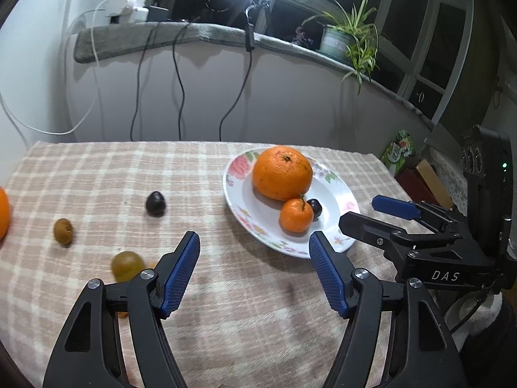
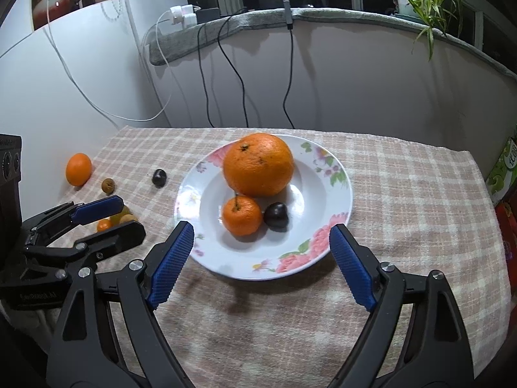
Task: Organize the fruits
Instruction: 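Move both tools back toward the remaining fruits on the table, then grasp a mandarin with the left tool while the right tool grasps a brown kiwi, then carry the mandarin and brown kiwi over the white plate with both tools, then open both tools to release the mandarin and kiwi onto the plate, then move the left tool toward a brown kiwi while the right tool approaches an olive-green fruit, then close the left tool on the brown kiwi while the right tool grasps the olive-green fruit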
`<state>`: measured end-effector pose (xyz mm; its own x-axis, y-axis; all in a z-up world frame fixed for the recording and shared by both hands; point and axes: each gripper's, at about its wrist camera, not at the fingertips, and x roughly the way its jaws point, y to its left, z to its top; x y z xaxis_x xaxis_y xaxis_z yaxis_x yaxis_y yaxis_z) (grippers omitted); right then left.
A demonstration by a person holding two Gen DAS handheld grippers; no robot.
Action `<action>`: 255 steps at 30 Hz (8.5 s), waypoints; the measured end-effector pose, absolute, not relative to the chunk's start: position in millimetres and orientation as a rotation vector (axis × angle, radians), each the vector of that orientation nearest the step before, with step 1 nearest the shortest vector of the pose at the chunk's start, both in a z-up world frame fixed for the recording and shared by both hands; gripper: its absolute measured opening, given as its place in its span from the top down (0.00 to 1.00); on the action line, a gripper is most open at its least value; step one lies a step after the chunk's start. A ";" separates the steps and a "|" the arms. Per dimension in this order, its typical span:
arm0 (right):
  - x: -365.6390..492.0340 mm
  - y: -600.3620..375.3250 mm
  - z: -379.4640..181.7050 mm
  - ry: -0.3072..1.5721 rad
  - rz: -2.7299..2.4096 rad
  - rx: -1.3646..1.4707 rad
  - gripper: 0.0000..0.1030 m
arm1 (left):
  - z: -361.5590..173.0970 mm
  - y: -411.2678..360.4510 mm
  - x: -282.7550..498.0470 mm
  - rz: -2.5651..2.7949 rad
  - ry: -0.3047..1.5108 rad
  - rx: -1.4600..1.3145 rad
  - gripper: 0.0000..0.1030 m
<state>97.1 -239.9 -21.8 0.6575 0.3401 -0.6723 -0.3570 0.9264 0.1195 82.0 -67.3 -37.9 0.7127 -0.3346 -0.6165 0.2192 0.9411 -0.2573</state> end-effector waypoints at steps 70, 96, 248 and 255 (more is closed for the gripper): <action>124.1 -82.9 -78.8 0.993 0.810 -0.087 0.72 | -89.2 16.6 75.9 -0.206 0.886 -0.122 0.77; 97.9 -162.9 -42.6 0.881 0.732 0.015 0.72 | -57.8 3.4 63.6 -0.230 0.787 -0.166 0.78; 123.0 -46.9 -74.4 0.932 0.836 -0.199 0.69 | -89.9 90.9 125.9 -0.073 0.841 -0.204 0.78; 122.6 -48.5 -74.0 0.928 0.839 -0.192 0.72 | -88.0 88.3 126.0 -0.070 0.834 -0.199 0.79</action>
<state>122.6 -48.5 -74.0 0.3164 0.5544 -0.7698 -0.7104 0.6763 0.1951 126.0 88.3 -88.0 0.6709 -0.1395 -0.7283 -0.0163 0.9791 -0.2025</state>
